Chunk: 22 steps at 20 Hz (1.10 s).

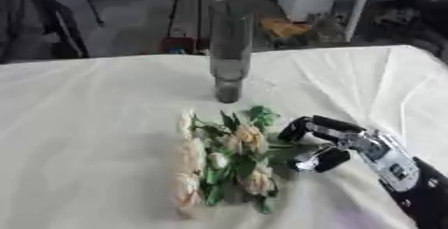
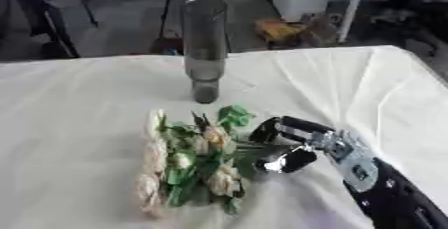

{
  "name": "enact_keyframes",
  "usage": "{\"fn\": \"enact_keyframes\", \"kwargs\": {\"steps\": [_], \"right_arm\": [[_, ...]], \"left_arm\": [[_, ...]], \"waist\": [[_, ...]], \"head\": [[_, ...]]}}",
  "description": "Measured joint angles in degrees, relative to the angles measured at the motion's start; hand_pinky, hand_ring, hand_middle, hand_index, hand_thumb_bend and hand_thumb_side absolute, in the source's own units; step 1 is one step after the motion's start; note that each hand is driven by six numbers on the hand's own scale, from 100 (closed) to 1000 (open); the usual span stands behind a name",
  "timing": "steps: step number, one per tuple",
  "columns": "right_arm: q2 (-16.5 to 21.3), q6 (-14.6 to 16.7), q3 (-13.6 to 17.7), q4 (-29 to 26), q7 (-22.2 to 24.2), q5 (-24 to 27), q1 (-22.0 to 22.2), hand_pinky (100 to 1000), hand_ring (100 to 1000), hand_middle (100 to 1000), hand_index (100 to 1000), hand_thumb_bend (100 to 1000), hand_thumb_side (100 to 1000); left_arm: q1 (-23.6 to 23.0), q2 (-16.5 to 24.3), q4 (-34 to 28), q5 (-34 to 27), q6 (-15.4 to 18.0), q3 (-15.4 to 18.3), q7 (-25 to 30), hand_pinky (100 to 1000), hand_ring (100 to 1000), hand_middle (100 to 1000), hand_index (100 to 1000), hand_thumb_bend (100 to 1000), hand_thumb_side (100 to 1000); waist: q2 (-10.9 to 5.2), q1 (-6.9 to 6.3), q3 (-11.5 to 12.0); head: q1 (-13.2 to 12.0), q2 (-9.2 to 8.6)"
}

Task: Arrange flowers into the vase.

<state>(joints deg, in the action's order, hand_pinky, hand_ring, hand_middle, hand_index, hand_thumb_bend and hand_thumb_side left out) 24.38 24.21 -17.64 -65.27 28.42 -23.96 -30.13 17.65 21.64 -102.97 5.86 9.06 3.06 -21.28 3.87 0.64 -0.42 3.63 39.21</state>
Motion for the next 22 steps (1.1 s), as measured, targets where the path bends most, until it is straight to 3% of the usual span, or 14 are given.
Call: {"fn": "enact_keyframes", "kwargs": {"steps": [14,22], "right_arm": [[0.0,0.8,0.0,-0.4,-2.2,-2.9,0.4,648,579,471,648,424,284],[0.0,0.3,0.1,-0.4,-3.8,-3.7,0.5,551,505,391,566,421,284]], "left_arm": [[0.0,0.0,0.0,0.0,0.0,0.0,0.0,750,656,707,793,608,860],[0.0,0.0,-0.1,0.0,0.0,0.0,0.0,750,656,707,794,606,861]], "waist": [[0.01,-0.08,0.1],[0.02,-0.18,0.2]], "head": [[0.0,0.0],[0.0,0.0]]}}
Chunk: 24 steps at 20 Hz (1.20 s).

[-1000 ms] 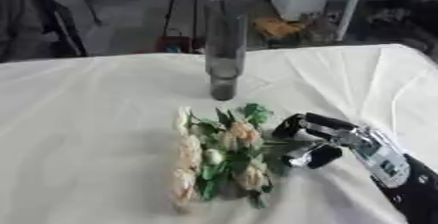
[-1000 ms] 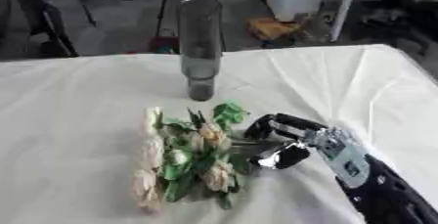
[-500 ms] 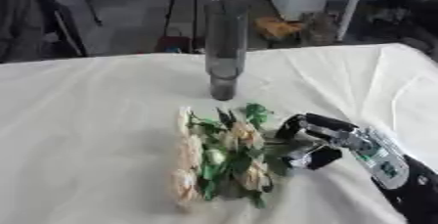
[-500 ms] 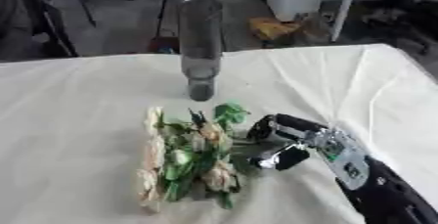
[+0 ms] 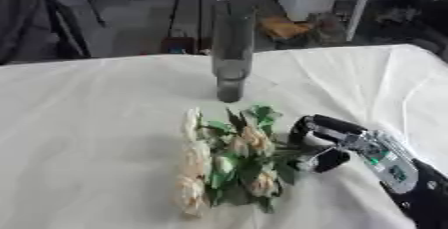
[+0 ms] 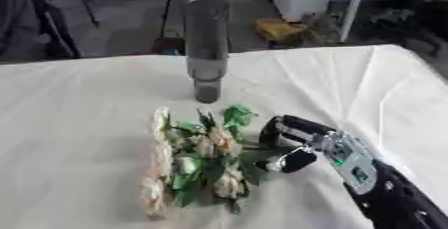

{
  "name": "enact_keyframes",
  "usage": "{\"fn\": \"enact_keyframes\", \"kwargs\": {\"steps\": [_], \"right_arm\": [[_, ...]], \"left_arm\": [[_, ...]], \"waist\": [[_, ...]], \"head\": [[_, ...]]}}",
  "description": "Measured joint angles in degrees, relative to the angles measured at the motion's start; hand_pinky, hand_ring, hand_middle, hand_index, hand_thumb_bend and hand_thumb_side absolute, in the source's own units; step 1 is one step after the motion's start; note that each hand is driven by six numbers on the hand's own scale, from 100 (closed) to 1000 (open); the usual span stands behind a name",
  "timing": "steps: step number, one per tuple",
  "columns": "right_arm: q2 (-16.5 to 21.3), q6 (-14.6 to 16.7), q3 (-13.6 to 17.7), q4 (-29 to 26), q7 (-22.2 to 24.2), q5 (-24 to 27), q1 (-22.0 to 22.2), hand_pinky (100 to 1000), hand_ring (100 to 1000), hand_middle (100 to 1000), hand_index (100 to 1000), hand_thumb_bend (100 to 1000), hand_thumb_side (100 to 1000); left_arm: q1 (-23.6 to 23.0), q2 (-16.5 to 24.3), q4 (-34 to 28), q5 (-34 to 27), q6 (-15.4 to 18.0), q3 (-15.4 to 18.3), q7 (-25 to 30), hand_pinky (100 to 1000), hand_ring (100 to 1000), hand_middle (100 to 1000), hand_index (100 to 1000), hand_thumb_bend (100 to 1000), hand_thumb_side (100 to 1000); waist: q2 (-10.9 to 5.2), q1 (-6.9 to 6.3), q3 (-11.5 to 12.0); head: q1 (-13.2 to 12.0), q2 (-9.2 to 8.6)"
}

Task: Arrange flowers into the vase.

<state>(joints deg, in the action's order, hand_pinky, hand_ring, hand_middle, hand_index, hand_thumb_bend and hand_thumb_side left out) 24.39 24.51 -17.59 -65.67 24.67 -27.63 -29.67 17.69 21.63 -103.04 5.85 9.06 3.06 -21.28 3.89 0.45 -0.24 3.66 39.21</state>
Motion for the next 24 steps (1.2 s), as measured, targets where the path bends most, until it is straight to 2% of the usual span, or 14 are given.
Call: {"fn": "enact_keyframes", "kwargs": {"steps": [8,18,24], "right_arm": [[0.0,-0.5,0.3,0.0,-1.3,-1.0,0.2,463,450,321,551,409,283],[0.0,-0.9,0.6,0.1,-2.7,-2.3,0.4,282,392,294,532,392,304],[0.0,-0.8,0.7,0.4,-4.6,-4.4,0.4,100,256,290,508,411,349]], "left_arm": [[0.0,0.0,-0.2,0.0,0.0,0.0,0.0,750,656,708,794,606,860],[0.0,0.0,-0.3,0.0,0.0,0.0,0.0,750,656,708,795,606,860],[0.0,-0.2,-0.3,0.0,-0.1,0.0,-0.1,750,656,708,795,605,860]], "waist": [[0.0,0.0,0.1],[0.0,-0.01,-0.1],[0.0,-0.06,-0.1]], "head": [[0.0,0.0],[0.0,0.0],[0.0,0.0]]}}
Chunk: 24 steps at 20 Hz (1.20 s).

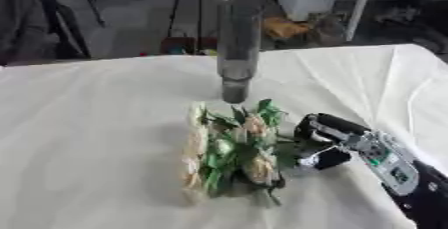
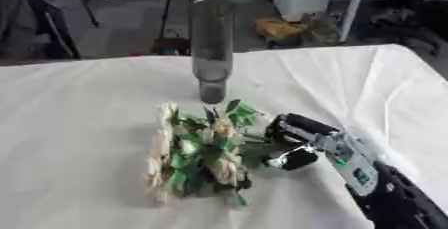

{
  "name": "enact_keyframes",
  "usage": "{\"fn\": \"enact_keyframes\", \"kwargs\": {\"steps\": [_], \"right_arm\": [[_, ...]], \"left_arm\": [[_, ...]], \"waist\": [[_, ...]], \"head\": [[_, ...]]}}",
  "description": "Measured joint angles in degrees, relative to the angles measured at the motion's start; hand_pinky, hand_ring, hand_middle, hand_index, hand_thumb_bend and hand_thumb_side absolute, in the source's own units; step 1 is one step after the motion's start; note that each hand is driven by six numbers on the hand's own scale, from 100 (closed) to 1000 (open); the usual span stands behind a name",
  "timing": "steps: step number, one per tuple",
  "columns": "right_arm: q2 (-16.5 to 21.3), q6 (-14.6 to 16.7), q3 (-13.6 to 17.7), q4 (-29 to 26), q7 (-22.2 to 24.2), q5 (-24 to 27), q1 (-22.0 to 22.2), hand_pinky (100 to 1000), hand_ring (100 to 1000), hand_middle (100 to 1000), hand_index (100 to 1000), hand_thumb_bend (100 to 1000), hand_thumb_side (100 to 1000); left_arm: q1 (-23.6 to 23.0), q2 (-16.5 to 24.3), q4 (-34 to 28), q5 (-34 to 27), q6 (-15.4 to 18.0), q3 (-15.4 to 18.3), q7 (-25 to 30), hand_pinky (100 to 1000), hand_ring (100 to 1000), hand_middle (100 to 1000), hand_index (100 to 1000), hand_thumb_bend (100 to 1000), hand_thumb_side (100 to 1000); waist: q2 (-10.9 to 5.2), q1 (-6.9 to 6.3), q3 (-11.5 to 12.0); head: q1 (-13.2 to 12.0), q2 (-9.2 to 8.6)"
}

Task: Arrange flowers into the vase.

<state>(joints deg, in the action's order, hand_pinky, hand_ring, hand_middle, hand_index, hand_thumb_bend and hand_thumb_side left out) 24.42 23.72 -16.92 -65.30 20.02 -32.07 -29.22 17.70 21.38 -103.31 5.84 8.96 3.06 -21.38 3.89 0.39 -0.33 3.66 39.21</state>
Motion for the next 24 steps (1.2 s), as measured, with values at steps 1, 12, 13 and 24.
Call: {"fn": "enact_keyframes", "kwargs": {"steps": [1,12,13,24], "right_arm": [[0.0,0.0,0.0,0.0,-0.6,-0.6,0.0,100,231,284,499,420,364],[0.1,-1.6,0.0,1.5,-12.7,-3.9,1.1,100,111,100,355,321,489],[0.1,-1.5,0.0,1.5,-13.5,-4.0,1.1,100,108,100,353,321,493],[0.1,-1.5,0.4,1.4,-20.2,-4.2,0.9,100,100,100,338,100,597]], "left_arm": [[0.0,-0.1,0.0,0.0,0.0,0.0,0.0,750,656,708,795,606,860],[0.0,-0.2,0.0,0.0,-0.1,0.0,-0.1,750,656,708,795,605,861],[0.0,-0.2,0.0,0.0,-0.1,0.0,-0.1,750,656,708,795,605,861],[0.0,-0.2,0.0,-0.2,-0.1,0.0,-0.1,750,656,708,796,603,862]], "waist": [[0.0,-0.02,0.0],[0.32,-0.36,0.0],[0.32,-0.37,0.0],[0.28,-0.38,0.0]], "head": [[0.0,0.0],[0.0,0.0],[0.0,0.0],[0.1,0.0]]}}
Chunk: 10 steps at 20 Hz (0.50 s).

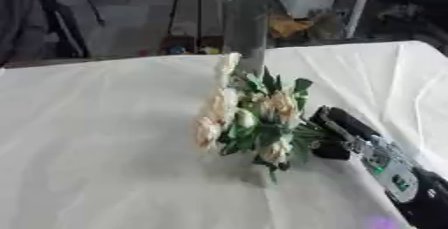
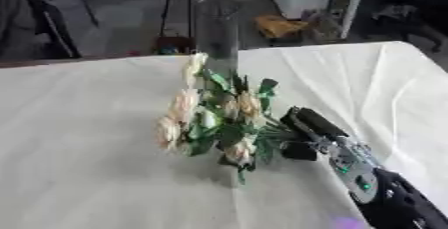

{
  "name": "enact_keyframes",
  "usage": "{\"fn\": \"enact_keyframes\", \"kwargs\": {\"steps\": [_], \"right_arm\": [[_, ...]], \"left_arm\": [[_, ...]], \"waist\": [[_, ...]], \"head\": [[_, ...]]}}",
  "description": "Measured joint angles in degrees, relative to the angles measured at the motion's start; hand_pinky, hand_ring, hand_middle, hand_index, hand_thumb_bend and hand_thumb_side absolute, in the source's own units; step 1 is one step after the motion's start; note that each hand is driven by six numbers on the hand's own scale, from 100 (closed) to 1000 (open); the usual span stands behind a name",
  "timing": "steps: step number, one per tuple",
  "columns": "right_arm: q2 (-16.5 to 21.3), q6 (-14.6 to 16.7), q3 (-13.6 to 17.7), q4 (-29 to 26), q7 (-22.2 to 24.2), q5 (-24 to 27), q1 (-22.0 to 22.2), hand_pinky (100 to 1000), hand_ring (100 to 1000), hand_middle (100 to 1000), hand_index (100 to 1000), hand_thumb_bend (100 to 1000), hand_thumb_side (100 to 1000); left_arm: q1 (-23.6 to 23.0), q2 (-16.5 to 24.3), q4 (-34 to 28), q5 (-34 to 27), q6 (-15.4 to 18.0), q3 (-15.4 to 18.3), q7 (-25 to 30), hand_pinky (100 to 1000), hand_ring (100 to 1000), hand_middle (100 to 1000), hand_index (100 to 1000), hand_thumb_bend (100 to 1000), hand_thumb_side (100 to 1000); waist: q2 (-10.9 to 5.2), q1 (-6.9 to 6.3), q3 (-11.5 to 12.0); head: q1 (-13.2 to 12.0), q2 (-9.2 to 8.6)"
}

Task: Arrange flowers into the vase.

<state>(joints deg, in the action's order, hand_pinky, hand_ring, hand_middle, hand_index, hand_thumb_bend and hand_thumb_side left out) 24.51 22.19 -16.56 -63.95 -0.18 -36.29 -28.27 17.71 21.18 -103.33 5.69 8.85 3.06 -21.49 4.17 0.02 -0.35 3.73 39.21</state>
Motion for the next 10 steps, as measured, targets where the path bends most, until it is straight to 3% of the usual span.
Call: {"fn": "enact_keyframes", "kwargs": {"steps": [10], "right_arm": [[3.1,-2.6,1.1,-7.2,-1.9,2.0,-3.4,100,100,100,330,100,622]], "left_arm": [[0.0,0.0,0.0,0.0,0.0,0.0,0.0,750,657,707,796,603,862]], "waist": [[-0.96,0.11,0.0]], "head": [[0.3,0.03]]}}
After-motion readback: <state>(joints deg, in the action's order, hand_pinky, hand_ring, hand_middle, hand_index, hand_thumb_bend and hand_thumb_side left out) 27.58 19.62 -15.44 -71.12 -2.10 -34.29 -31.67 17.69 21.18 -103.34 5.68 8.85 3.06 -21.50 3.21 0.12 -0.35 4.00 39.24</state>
